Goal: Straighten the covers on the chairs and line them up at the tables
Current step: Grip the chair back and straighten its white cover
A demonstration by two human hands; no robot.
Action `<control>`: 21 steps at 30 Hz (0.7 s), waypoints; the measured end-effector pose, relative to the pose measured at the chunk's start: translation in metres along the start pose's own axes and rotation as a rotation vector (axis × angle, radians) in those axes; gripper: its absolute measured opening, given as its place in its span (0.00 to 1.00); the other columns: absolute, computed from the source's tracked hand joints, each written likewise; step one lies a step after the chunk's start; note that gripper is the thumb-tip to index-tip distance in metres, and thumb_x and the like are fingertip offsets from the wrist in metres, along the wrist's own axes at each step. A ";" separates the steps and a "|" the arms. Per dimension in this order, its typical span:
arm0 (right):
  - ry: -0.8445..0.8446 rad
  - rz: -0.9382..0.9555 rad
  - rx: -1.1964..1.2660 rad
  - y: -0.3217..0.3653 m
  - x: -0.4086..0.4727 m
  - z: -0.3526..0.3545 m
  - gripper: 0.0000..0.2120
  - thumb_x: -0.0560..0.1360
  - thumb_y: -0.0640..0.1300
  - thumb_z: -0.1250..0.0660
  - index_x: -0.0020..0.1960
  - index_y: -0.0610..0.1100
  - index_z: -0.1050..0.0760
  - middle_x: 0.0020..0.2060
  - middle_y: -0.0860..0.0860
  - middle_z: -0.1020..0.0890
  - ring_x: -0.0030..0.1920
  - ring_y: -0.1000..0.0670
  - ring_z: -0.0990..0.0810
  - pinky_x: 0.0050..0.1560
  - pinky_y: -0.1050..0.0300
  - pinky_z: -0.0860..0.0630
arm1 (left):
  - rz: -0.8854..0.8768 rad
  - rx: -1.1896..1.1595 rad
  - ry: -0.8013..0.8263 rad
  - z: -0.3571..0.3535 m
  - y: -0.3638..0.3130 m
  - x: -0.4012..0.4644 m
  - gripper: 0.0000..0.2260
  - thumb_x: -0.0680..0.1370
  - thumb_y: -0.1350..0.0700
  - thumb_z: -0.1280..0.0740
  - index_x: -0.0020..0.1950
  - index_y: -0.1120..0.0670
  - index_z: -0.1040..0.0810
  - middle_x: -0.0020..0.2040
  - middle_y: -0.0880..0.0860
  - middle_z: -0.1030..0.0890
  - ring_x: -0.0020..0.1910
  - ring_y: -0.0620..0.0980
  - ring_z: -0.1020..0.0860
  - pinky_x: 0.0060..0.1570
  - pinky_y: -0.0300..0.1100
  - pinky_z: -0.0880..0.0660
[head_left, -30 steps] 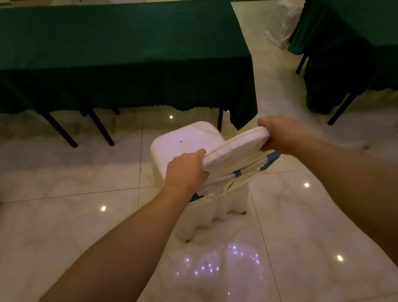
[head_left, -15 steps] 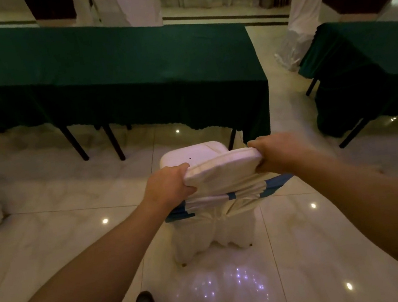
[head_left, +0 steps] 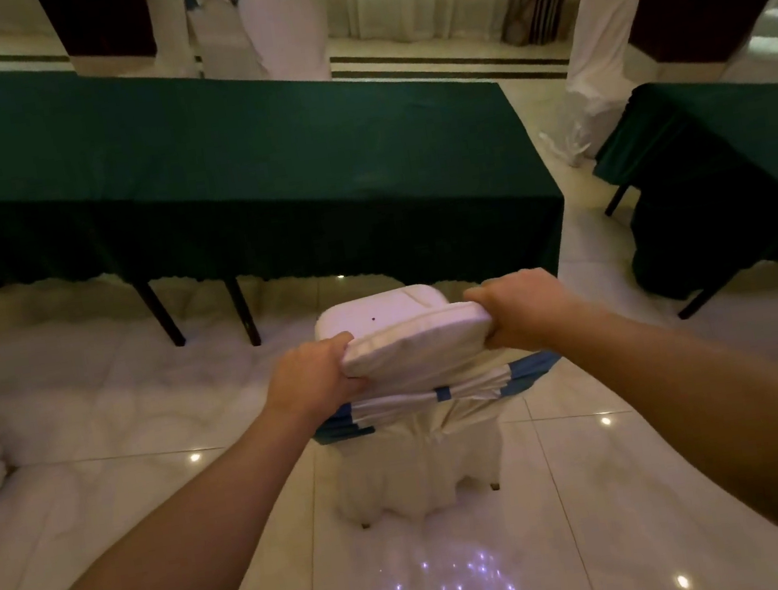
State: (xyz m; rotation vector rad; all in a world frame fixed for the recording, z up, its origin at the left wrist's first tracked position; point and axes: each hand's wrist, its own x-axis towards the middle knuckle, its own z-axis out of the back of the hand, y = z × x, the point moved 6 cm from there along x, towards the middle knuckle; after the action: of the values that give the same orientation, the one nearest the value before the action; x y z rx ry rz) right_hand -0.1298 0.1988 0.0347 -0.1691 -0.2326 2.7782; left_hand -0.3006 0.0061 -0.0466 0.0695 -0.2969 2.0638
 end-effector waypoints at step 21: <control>0.076 0.029 -0.055 0.028 0.205 0.004 0.19 0.74 0.55 0.28 0.62 0.54 0.28 0.42 0.51 0.22 0.39 0.50 0.22 0.41 0.54 0.22 | 0.057 -0.029 0.107 -0.017 0.157 0.152 0.16 0.70 0.35 0.29 0.46 0.43 0.29 0.39 0.45 0.21 0.36 0.49 0.22 0.37 0.44 0.23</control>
State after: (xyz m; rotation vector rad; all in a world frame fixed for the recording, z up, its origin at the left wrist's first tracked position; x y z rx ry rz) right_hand -0.3312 0.2442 0.0156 -0.2927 -0.2894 2.7888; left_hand -0.5109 0.0674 -0.0650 -0.0679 -0.2652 2.1106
